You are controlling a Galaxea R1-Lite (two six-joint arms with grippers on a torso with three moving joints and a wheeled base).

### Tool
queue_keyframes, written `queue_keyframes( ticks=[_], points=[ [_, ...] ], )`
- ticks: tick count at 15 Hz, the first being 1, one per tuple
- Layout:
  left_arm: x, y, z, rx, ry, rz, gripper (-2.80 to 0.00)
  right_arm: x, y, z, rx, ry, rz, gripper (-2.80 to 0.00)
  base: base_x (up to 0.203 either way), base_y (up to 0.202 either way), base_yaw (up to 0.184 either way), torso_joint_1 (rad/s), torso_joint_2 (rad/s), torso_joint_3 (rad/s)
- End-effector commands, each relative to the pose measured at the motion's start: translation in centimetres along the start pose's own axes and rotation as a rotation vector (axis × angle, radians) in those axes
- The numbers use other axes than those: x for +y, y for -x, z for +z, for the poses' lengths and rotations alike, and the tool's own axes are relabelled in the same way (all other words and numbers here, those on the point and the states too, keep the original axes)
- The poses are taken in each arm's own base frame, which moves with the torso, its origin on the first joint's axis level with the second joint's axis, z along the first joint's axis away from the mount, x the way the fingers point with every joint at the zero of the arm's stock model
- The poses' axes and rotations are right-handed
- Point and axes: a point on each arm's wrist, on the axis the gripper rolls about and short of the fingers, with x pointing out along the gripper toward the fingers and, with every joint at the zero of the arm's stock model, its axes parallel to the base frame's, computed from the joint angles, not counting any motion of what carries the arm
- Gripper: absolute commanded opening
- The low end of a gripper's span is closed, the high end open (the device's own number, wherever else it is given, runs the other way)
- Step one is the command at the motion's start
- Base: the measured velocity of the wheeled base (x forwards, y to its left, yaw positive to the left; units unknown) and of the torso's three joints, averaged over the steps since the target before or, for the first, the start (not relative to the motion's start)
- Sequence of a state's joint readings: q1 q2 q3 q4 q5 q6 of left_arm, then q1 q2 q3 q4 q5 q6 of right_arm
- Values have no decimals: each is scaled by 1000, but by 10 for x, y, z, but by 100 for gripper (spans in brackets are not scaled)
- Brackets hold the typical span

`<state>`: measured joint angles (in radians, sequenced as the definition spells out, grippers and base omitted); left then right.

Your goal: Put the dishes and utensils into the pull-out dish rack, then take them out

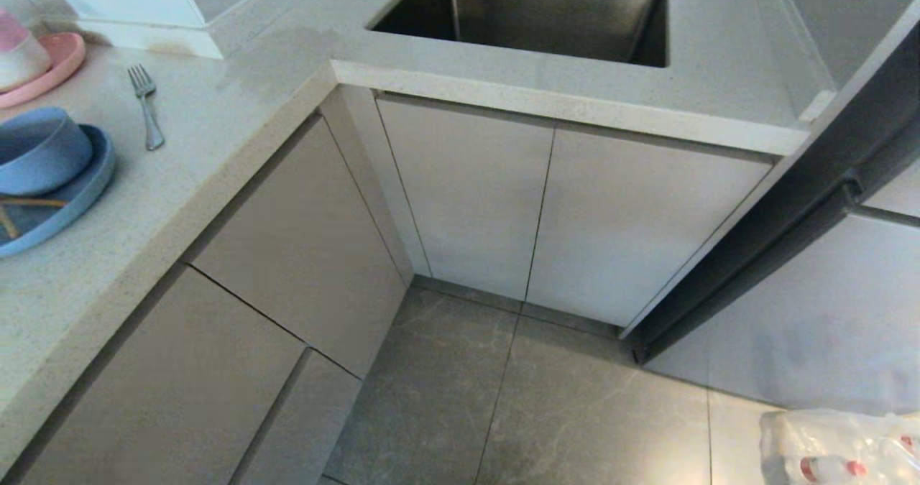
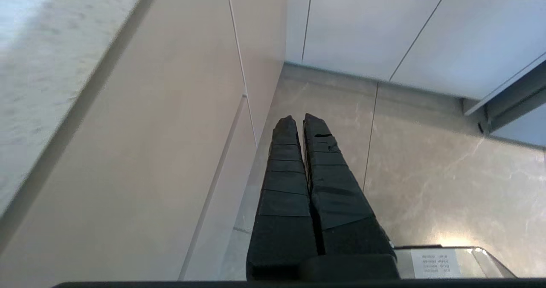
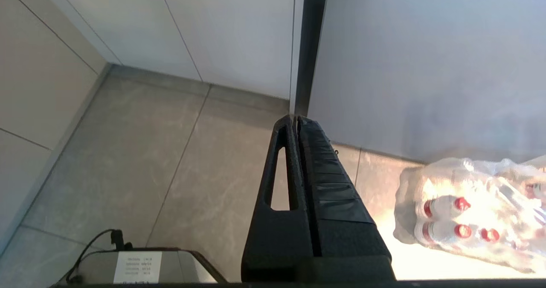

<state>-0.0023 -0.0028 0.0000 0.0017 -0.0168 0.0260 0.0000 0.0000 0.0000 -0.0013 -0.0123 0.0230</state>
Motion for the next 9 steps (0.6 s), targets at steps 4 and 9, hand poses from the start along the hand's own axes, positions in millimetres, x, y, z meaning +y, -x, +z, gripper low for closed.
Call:
queue_keyframes(
  ticks=[4, 9],
  points=[
    [0, 0, 0, 1, 0, 1, -280, 0, 0, 0, 1, 0, 0, -280, 0, 0, 0, 3, 3, 203],
    [0, 0, 0, 1, -1, -1, -280, 0, 0, 0, 0, 0, 0, -280, 0, 0, 0, 6, -1, 205]
  ],
)
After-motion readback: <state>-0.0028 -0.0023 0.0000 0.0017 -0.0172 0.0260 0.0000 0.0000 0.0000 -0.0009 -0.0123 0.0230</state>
